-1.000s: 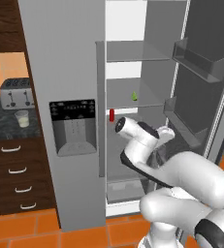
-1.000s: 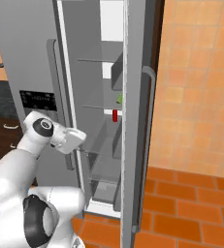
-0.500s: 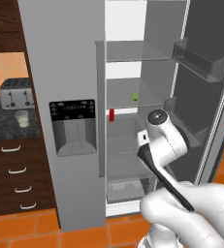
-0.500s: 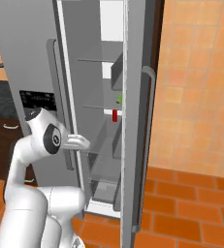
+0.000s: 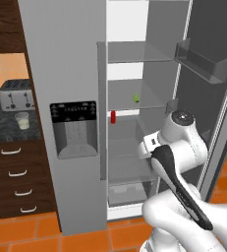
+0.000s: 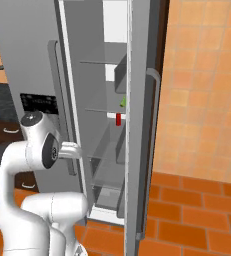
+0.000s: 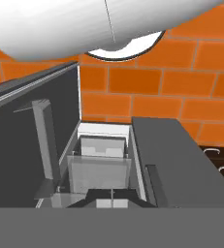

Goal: Grab a lemon wedge from the fridge and one ice cube from the ice bowl, and put them in the glass of lemonade.

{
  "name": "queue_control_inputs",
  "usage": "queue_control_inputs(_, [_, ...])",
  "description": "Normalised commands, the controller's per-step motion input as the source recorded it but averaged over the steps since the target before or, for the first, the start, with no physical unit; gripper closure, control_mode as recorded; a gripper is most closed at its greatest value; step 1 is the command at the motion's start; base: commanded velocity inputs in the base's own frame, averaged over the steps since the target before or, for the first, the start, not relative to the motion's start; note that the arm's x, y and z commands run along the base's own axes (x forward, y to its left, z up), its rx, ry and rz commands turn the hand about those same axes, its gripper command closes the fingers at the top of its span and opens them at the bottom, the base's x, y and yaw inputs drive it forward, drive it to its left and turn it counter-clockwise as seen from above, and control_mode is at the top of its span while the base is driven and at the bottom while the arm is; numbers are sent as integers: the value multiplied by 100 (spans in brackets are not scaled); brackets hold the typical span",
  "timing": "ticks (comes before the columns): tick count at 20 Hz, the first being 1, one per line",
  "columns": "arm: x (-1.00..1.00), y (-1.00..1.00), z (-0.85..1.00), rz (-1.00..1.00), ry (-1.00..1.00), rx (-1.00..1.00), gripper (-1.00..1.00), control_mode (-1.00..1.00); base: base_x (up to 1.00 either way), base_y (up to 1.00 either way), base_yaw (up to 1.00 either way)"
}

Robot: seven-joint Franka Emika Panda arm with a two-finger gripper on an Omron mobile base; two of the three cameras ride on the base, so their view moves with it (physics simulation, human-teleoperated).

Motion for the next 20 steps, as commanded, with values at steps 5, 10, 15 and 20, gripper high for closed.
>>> queue_control_inputs(5, [-16, 3, 2, 6, 0, 9, -100, -100, 0, 0, 0])
queue_control_inputs(10, [0, 2, 0, 0, -1, 0, -100, -100, 0, 0, 0])
queue_control_inputs(15, [-3, 8, 0, -4, -5, 0, -100, -100, 0, 0, 0])
queue_control_inputs(20, [-4, 3, 0, -12, -4, 0, -100, -100, 0, 0, 0])
